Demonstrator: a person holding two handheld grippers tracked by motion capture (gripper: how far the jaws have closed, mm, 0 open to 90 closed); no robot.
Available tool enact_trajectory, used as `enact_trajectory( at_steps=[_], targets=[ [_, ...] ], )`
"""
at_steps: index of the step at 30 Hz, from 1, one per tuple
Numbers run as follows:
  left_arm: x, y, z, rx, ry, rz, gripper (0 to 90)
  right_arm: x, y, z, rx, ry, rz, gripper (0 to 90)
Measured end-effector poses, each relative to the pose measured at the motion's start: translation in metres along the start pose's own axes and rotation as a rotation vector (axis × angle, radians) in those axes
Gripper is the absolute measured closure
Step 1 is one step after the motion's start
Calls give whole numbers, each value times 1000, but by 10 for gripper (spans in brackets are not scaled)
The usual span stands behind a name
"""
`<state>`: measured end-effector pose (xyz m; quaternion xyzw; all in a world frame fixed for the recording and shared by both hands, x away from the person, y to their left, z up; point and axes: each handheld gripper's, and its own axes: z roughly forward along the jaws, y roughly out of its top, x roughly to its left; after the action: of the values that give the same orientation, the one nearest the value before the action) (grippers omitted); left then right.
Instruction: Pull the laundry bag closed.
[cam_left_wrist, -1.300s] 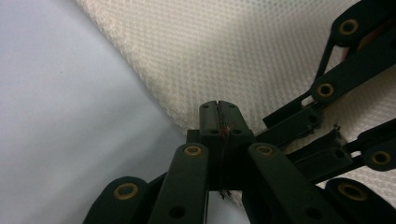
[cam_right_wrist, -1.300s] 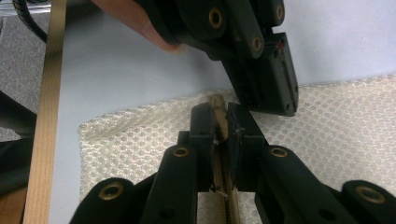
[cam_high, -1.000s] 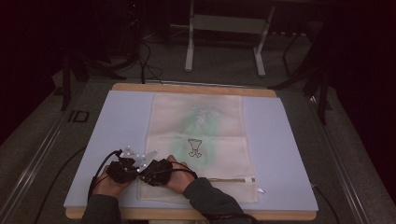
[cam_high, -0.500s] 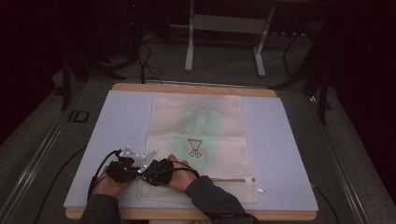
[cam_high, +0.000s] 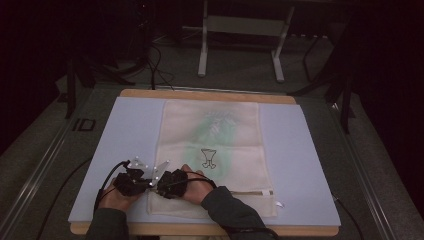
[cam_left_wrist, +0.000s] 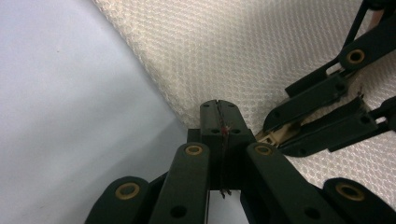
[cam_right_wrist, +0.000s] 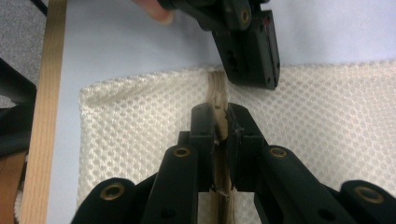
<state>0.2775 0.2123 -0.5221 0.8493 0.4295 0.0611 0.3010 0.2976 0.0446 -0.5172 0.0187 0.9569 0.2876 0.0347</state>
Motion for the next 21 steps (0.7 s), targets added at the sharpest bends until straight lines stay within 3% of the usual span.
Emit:
enact_trajectory(
  at_steps=[4, 7, 14, 21],
  targets=[
    [2, 0, 0, -1, -12, -17, 900, -1, -5, -2, -7, 6, 7, 823],
    [-3, 4, -1, 21, 11, -3, 900, -1, -4, -1, 1, 5, 9, 823],
    [-4, 1, -4, 8, -38, -38, 899, -1, -4, -1, 1, 4, -6, 823],
    [-7, 0, -3, 18, -19, -48, 900, 1, -3, 0, -1, -12, -23, 822]
  ],
)
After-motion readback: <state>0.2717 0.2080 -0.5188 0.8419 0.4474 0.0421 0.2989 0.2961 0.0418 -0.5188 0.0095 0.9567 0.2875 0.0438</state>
